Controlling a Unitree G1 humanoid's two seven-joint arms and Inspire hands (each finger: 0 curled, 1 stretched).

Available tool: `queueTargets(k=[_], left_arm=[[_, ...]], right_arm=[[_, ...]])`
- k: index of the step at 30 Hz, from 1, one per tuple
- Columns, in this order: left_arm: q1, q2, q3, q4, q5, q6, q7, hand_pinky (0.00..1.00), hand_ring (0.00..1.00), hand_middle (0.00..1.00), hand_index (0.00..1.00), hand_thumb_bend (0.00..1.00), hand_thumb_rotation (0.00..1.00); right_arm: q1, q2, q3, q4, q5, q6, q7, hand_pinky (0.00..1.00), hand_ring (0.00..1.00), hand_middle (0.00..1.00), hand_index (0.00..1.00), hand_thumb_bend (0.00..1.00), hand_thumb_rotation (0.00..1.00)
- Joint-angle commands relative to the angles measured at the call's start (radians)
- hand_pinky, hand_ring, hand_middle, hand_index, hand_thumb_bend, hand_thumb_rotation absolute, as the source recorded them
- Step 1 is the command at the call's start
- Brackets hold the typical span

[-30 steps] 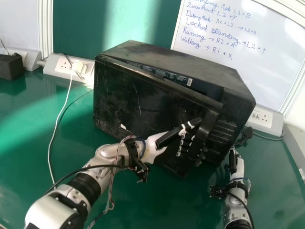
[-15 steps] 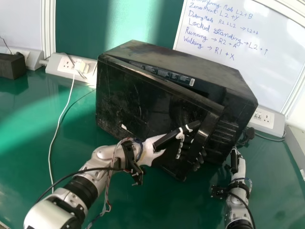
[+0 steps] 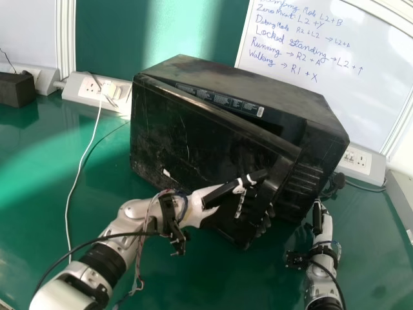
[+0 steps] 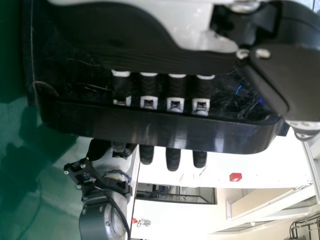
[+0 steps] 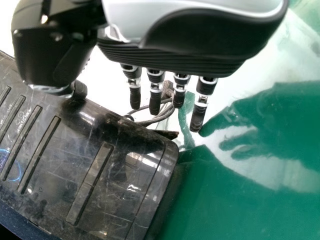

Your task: Open the door of oven

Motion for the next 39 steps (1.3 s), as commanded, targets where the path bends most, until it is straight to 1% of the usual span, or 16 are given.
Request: queueTargets(k=[1,5,6,7,9,10,13,15,19,21,23,29,32,35,37,39], left_arm=[[-0.024,-0.062,-0.058,-0.054,-0.020,-0.053,-0.126,0.00,0.04,0.09,0.09,0.78,0.94],[-0.009,-0.057,-0.065,-0.075,-0.041,-0.052,-0.161,0.00,0.04,0.09,0.09,0.75,0.95],[-0.004,-0.055,-0.067,-0.084,-0.046,-0.051,-0.165,0.00,0.04,0.09,0.09,0.75,0.95],[0.000,-0.054,-0.069,-0.092,-0.051,-0.052,-0.170,0.00,0.04,0.09,0.09,0.75,0.94],[0.011,-0.048,-0.078,-0.117,-0.057,-0.046,-0.175,0.00,0.05,0.09,0.09,0.77,0.94],[0.017,-0.045,-0.082,-0.133,-0.059,-0.040,-0.175,0.00,0.05,0.09,0.09,0.77,0.94],[0.041,-0.035,-0.097,-0.192,-0.065,-0.021,-0.168,0.00,0.05,0.09,0.09,0.80,0.94],[0.059,-0.028,-0.108,-0.234,-0.071,-0.007,-0.166,0.00,0.05,0.09,0.09,0.79,0.94],[0.101,-0.011,-0.127,-0.335,-0.077,0.043,-0.149,0.00,0.05,0.09,0.08,0.81,0.94],[0.115,-0.001,-0.133,-0.369,-0.083,0.052,-0.150,0.00,0.05,0.09,0.09,0.81,0.95],[0.126,0.006,-0.138,-0.389,-0.090,0.053,-0.150,0.00,0.04,0.09,0.08,0.81,0.95],[0.176,0.014,-0.143,-0.487,-0.095,0.080,-0.113,0.00,0.04,0.08,0.08,0.77,0.94],[0.198,0.024,-0.148,-0.545,-0.097,0.112,-0.100,0.00,0.04,0.08,0.07,0.77,0.94],[0.218,0.036,-0.154,-0.597,-0.096,0.136,-0.087,0.00,0.03,0.08,0.07,0.76,0.96],[0.231,0.045,-0.156,-0.632,-0.104,0.166,-0.086,0.00,0.03,0.08,0.07,0.75,0.96],[0.245,0.054,-0.157,-0.668,-0.113,0.193,-0.086,0.00,0.03,0.08,0.07,0.74,0.96]], right_arm=[[0.008,0.030,0.028,0.012,-0.023,-0.004,0.037,0.85,0.92,0.95,0.96,0.54,0.99],[0.004,0.023,0.051,0.017,-0.045,0.019,0.028,0.83,0.91,0.95,0.96,0.57,1.00],[0.000,0.023,0.055,0.018,-0.048,0.037,0.020,0.83,0.91,0.95,0.96,0.60,1.00],[0.000,0.025,0.055,0.017,-0.045,0.039,0.017,0.82,0.91,0.95,0.96,0.66,1.00],[-0.002,0.026,0.054,0.016,-0.041,0.045,0.007,0.82,0.91,0.95,0.96,0.67,0.99],[-0.002,0.028,0.050,0.016,-0.035,0.044,0.007,0.81,0.90,0.94,0.95,0.68,0.97],[0.001,0.027,0.055,0.015,-0.040,0.037,0.003,0.81,0.91,0.94,0.95,0.66,0.99],[0.004,0.028,0.055,0.016,-0.041,0.031,-0.006,0.77,0.88,0.92,0.93,0.67,0.96],[0.004,0.025,0.047,0.017,-0.031,0.031,0.014,0.83,0.91,0.95,0.95,0.68,0.96],[0.005,0.023,0.056,0.017,-0.041,0.032,0.001,0.81,0.90,0.93,0.94,0.69,0.96],[0.005,0.022,0.062,0.018,-0.047,0.032,-0.005,0.80,0.89,0.92,0.93,0.70,0.97],[0.005,0.023,0.050,0.016,-0.031,0.020,0.010,0.81,0.90,0.93,0.93,0.63,0.96],[0.003,0.022,0.055,0.017,-0.038,0.030,0.008,0.84,0.92,0.95,0.95,0.65,0.98],[0.004,0.018,0.071,0.019,-0.055,0.034,0.001,0.83,0.91,0.94,0.94,0.69,1.00],[0.003,0.017,0.072,0.018,-0.050,0.033,0.009,0.85,0.92,0.95,0.95,0.67,1.00],[0.001,0.019,0.061,0.018,-0.034,0.037,0.017,0.82,0.89,0.93,0.94,0.65,1.00]])
